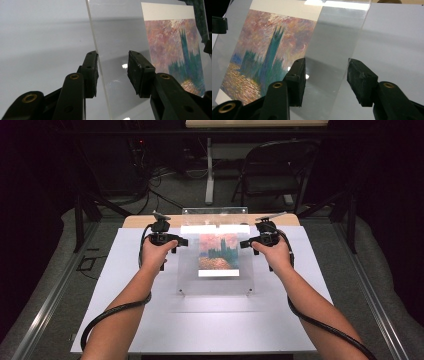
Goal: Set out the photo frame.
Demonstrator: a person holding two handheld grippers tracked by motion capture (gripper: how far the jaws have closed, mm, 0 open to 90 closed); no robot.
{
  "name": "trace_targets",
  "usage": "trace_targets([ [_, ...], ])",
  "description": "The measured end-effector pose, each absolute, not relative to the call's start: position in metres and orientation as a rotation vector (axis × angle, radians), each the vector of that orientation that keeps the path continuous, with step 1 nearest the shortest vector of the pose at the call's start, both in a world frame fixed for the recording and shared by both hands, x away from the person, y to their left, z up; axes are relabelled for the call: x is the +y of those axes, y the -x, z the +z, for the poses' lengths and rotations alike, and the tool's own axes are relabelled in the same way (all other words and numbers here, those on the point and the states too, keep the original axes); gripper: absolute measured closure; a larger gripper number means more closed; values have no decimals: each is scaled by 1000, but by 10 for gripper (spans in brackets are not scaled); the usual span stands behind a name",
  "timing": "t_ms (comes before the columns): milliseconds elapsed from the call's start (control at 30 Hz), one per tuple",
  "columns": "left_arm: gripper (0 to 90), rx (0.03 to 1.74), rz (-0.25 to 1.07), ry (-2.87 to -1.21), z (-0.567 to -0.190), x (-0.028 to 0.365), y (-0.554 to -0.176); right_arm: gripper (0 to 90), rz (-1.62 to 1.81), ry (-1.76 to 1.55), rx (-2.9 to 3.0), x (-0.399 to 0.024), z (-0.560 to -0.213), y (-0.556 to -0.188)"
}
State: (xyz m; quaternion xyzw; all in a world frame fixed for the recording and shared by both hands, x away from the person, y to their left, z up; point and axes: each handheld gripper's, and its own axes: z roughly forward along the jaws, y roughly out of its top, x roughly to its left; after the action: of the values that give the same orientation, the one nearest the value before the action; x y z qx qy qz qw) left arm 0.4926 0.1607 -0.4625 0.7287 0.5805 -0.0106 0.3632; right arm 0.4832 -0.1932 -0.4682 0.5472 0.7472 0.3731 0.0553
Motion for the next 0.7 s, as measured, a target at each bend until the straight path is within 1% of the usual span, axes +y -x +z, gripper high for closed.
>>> trace_targets([
  [700, 688, 1432, -19, -1864, -440, 169, -469, 592, 1169, -1584, 2250, -199, -445, -456],
])
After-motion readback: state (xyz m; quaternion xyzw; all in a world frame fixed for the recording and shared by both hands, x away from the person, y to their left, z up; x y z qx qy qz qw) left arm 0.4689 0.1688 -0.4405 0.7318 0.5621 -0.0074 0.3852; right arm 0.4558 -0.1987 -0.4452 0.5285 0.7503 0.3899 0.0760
